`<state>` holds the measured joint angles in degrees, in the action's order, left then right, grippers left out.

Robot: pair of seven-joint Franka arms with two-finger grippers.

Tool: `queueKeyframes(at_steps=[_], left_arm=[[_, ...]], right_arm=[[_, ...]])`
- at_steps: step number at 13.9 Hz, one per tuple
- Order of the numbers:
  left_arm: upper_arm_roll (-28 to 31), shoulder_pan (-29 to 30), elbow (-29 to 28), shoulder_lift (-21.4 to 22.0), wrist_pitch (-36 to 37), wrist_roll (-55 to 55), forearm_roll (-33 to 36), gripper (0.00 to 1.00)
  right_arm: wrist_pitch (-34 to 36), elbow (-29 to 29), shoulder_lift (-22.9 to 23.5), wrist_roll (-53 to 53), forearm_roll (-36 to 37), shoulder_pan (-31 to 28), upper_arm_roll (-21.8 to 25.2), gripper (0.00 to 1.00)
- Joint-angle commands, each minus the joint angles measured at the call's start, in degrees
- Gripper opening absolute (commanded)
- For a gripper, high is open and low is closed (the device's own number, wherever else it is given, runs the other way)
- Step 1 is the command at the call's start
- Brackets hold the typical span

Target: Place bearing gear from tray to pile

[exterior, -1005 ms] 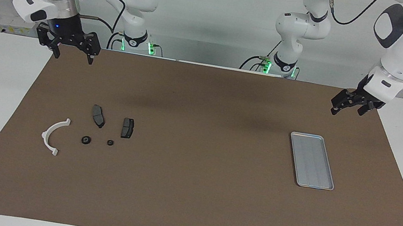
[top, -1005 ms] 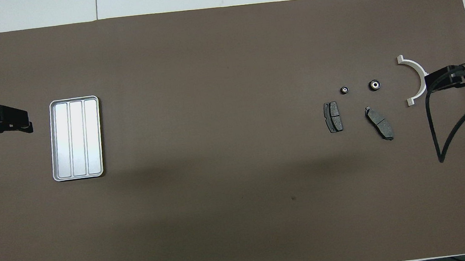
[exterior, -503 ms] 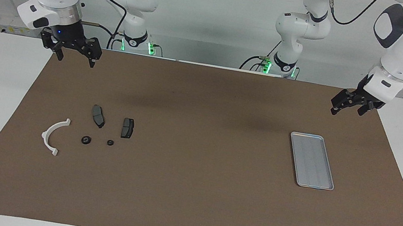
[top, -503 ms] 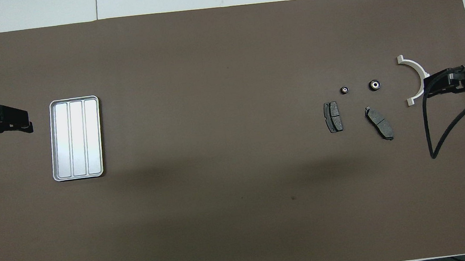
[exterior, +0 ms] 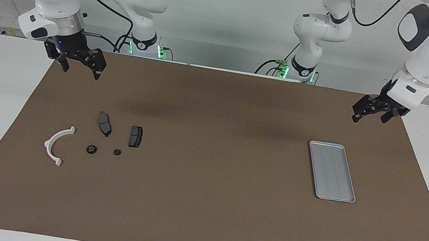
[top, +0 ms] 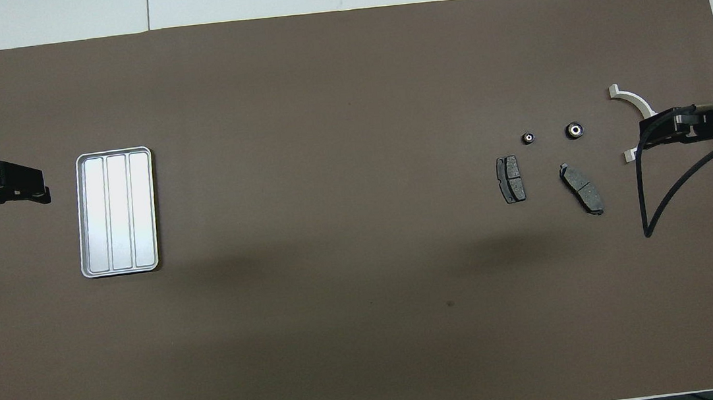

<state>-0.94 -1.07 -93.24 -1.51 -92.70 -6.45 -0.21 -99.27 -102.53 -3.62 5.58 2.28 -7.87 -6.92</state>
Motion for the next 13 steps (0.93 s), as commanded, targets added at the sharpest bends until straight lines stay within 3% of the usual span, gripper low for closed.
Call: queueKeyframes(at_steps=[1, 13], left_arm=[[-0.3, 0.3, -0.4, 1.1, 0.5, 0.0, 0.1, 1.00], [-0.3, 0.3, -0.4, 1.1, 0.4, 0.0, 0.1, 1.00]], right_arm=[[-1.5, -2.7, -2.4, 0.2, -2.5, -0.8, -0.5, 1.00], [-1.5, -3.6, -2.4, -3.6, -5.7, -2.8, -0.4, 1.00]])
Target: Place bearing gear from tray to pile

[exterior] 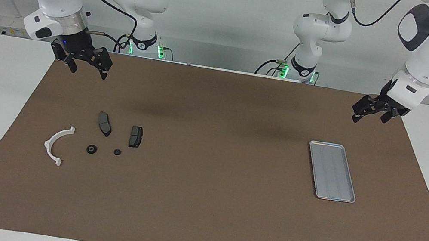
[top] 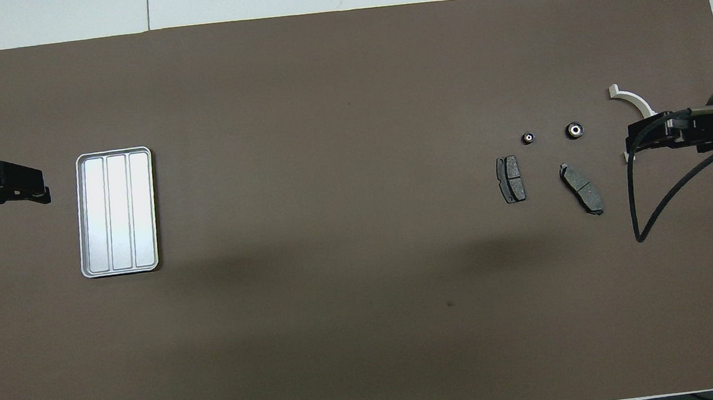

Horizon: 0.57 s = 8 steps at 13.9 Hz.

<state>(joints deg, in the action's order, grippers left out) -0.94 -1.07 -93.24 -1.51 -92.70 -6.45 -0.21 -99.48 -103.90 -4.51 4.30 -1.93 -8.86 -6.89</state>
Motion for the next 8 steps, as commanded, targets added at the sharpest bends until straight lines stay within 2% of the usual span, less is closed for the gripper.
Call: queueKeyframes(at_steps=[1, 8], left_arm=[[-0.3, 0.3, -0.4, 1.1, 0.4, 0.0, 0.1, 1.00], [-0.2, 0.3, -0.4, 1.1, 0.5, 0.1, 0.1, 1.00]], right_arm=[[-1.4, -2.4, -1.6, -2.3, -1.5, -1.8, -0.4, 1.00], [-2.0, -3.3, -1.7, -2.3, -1.5, -1.4, -0.4, 1.00]])
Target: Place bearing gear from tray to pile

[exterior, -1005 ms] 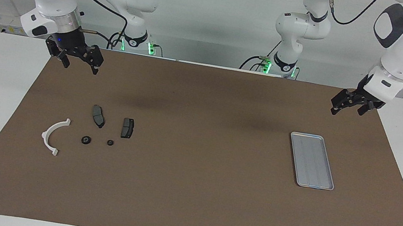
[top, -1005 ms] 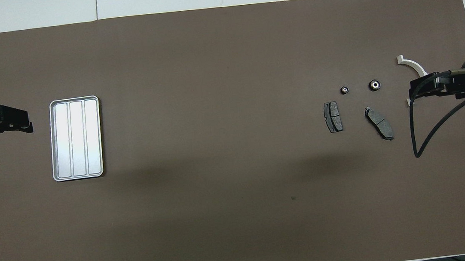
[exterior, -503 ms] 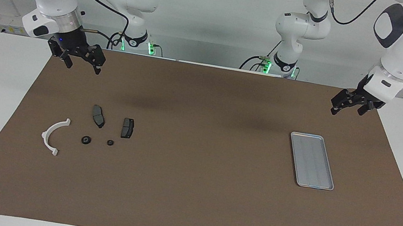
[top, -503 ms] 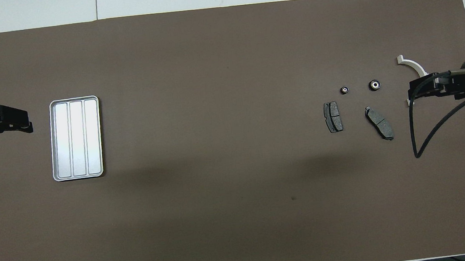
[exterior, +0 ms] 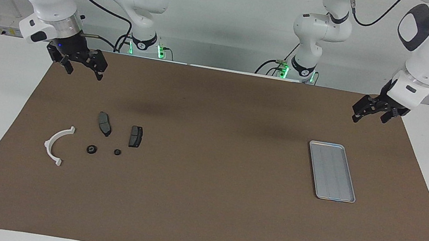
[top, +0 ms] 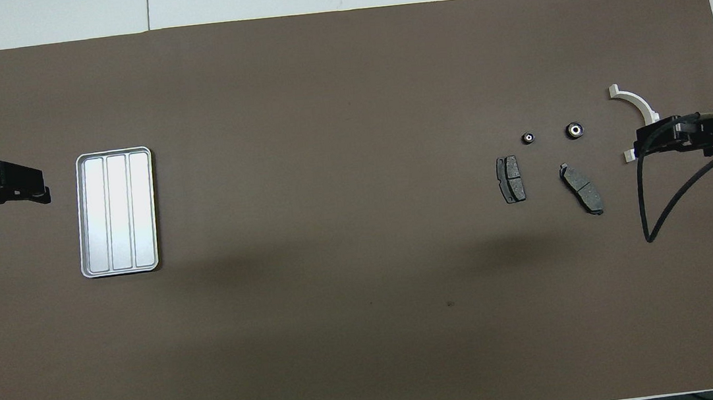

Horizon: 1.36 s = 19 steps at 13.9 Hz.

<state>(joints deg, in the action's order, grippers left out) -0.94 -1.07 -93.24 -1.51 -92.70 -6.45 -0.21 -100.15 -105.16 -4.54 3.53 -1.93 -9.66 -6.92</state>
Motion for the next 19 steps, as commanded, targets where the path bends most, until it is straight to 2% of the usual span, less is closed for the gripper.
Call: queueKeyframes(at_steps=[1, 5, 17, 18, 19], left_arm=[[-0.2, 0.3, -0.4, 1.1, 0.5, 0.0, 0.1, 1.00], [-0.3, 0.3, -0.4, 1.1, 0.5, 0.0, 0.1, 1.00], [-0.2, 0.3, -0.4, 1.1, 0.5, 0.0, 0.1, 1.00], [-0.3, 0.3, -0.4, 1.1, 0.5, 0.0, 0.1, 1.00], [-0.2, 0.3, -0.4, 1.1, 0.5, 0.1, 0.1, 1.00]], right_arm=[[-1.3, -2.1, -1.9, -1.1, -1.5, -0.1, -0.5, 1.00], [-0.7, -2.5, -2.1, -0.6, -1.5, 2.1, -0.5, 1.00], [-1.1, -2.2, -2.0, -2.4, -1.5, 1.8, -0.5, 1.00], [-1.4, -2.2, -1.9, -2.5, -1.5, 3.1, 0.2, 1.00], [-1.5, -2.2, -1.9, -1.8, -1.5, 7.2, 3.2, 1.00]])
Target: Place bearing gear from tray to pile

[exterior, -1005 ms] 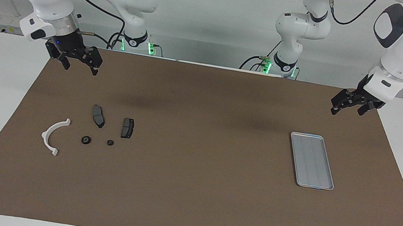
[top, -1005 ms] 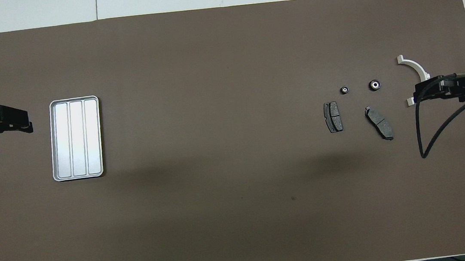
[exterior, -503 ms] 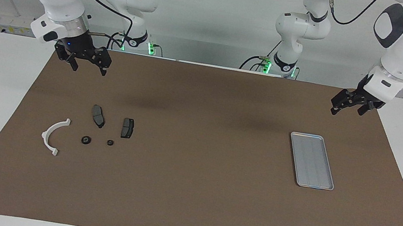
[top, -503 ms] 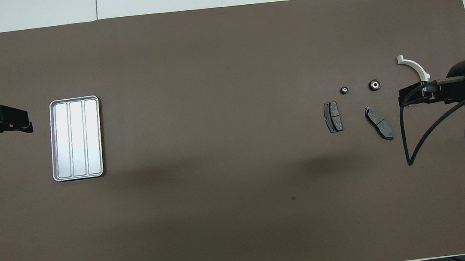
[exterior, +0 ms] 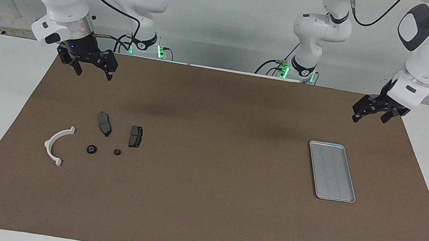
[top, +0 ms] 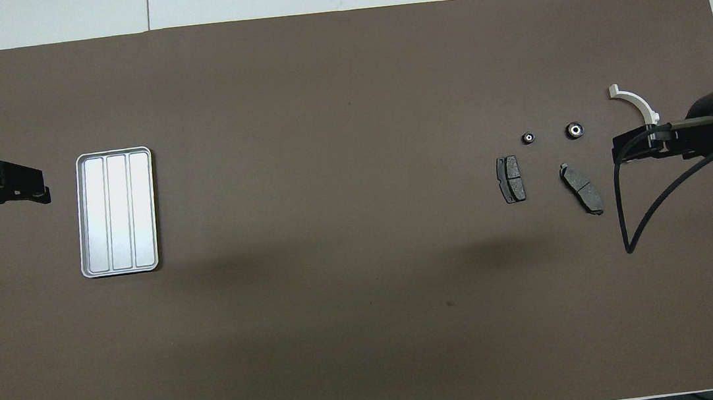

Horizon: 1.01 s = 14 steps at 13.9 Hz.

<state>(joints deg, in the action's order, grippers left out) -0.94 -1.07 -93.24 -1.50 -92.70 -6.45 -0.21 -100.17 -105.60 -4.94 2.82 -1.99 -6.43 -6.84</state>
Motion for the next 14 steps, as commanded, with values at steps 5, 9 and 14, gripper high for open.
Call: queueKeyframes(at_steps=[5, 9, 14], left_arm=[[-0.3, 0.3, -0.4, 1.1, 0.4, 0.0, 0.1, 1.00], [-0.3, 0.3, -0.4, 1.1, 0.4, 0.0, 0.1, 1.00], [-0.3, 0.3, -0.4, 1.1, 0.4, 0.1, 0.1, 1.00]], right_arm=[[-1.3, -1.9, -1.6, -1.1, -1.3, 5.5, 6.5, 1.00], [-1.6, -2.0, -1.6, -1.1, -1.3, 5.4, 6.5, 1.00], [-1.7, -3.0, -1.7, -1.6, 0.0, 4.7, 6.8, 1.00]])
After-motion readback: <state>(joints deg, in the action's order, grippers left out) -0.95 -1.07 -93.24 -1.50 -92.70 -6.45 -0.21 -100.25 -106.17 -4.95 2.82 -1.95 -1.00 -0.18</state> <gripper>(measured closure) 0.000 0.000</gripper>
